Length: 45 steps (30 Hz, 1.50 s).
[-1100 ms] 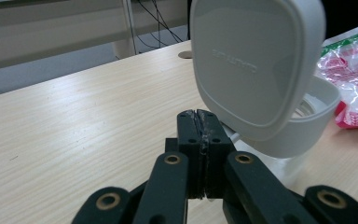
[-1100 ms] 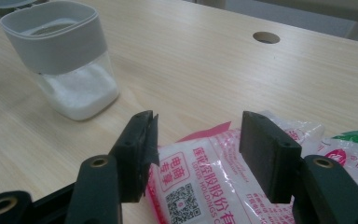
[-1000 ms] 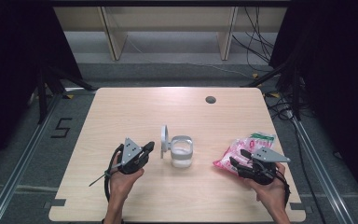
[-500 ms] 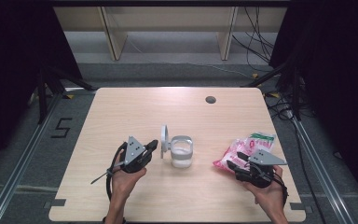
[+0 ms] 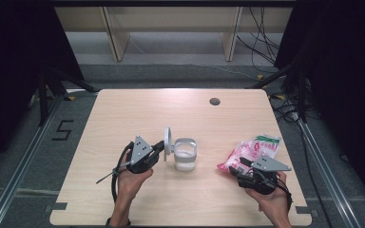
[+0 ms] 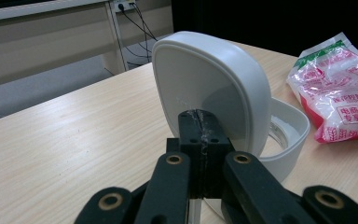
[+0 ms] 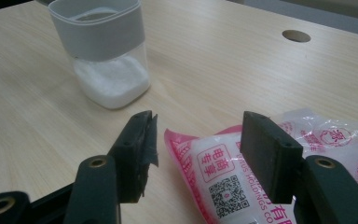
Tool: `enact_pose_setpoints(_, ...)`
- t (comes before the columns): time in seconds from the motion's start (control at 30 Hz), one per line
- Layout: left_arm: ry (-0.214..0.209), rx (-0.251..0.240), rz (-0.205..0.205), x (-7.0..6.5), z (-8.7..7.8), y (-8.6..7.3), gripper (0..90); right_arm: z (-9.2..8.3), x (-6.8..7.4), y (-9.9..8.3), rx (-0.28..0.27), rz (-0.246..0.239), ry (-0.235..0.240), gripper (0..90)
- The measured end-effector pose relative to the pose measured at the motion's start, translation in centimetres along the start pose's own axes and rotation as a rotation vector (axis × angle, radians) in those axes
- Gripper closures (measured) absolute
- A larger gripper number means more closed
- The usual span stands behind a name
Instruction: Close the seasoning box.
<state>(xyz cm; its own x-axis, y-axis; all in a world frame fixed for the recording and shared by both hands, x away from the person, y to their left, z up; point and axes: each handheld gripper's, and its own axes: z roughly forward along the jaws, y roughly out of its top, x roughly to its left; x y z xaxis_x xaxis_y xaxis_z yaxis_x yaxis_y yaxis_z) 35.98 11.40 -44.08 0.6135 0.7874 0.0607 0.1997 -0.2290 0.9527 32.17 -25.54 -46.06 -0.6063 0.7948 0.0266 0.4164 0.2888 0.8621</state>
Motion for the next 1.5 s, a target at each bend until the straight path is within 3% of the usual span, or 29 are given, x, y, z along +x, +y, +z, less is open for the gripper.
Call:
enact_pose_setpoints(0.2, -0.003, -0.007, -0.001, -0.1, 0.1, 0.2, 89.3, -0.1, 0.4, 0.0, -0.001, 0.006, 0.006, 44.8)
enact_pose_setpoints(0.23, -0.006, -0.006, 0.003, -0.1, 0.1, 0.2, 89.3, -0.1, 0.2, 0.0, -0.007, -0.022, 0.002, 44.8)
enact_pose_setpoints(0.3, -0.003, -0.004, 0.004, -0.2, 0.2, 0.2, 89.2, -0.1, 0.2, 0.0, -0.007, -0.026, 0.017, 44.7)
enact_pose_setpoints(0.33, -0.011, -0.026, 0.034, 0.0, 0.4, 0.3, 89.2, -0.1, 0.3, 0.0, -0.007, -0.021, 0.016, 44.6)
enact_pose_setpoints(0.37, -0.006, -0.013, 0.045, -0.1, 0.4, 0.3, 89.2, -0.2, 0.3, 0.0, -0.007, -0.017, 0.013, 44.6)
enact_pose_setpoints(0.9, -0.027, -0.019, 0.049, -1.0, 1.0, 0.5, 87.9, -0.4, 0.3, -0.1, -0.009, -0.038, 0.01, 44.5)
enact_pose_setpoints(1.1, -0.061, -0.03, 0.047, -1.8, 1.5, 0.6, 86.2, -0.4, 0.3, -0.1, -0.011, -0.037, 0.011, 44.5)
enact_pose_setpoints(1.27, -0.07, -0.023, 0.031, -1.9, 1.2, 0.7, 75.5, -0.5, 0.4, -0.2, -0.015, -0.017, 0.01, 44.3)
enact_pose_setpoints(1.43, -0.07, -0.027, 0.025, -2.0, 0.8, 0.6, 59.6, -0.4, 0.3, -0.2, -0.018, -0.031, 0.015, 44.1)
enact_pose_setpoints(1.47, -0.074, -0.033, 0.027, -1.9, 0.8, 0.5, 56.2, -0.5, 0.6, -0.2, -0.01, 0.01, 0.012, 44.0)
enact_pose_setpoints(1.5, -0.077, -0.031, 0.028, -1.9, 0.7, 0.5, 54.7, -0.5, 0.6, -0.2, -0.01, 0.007, 0.014, 44.0)
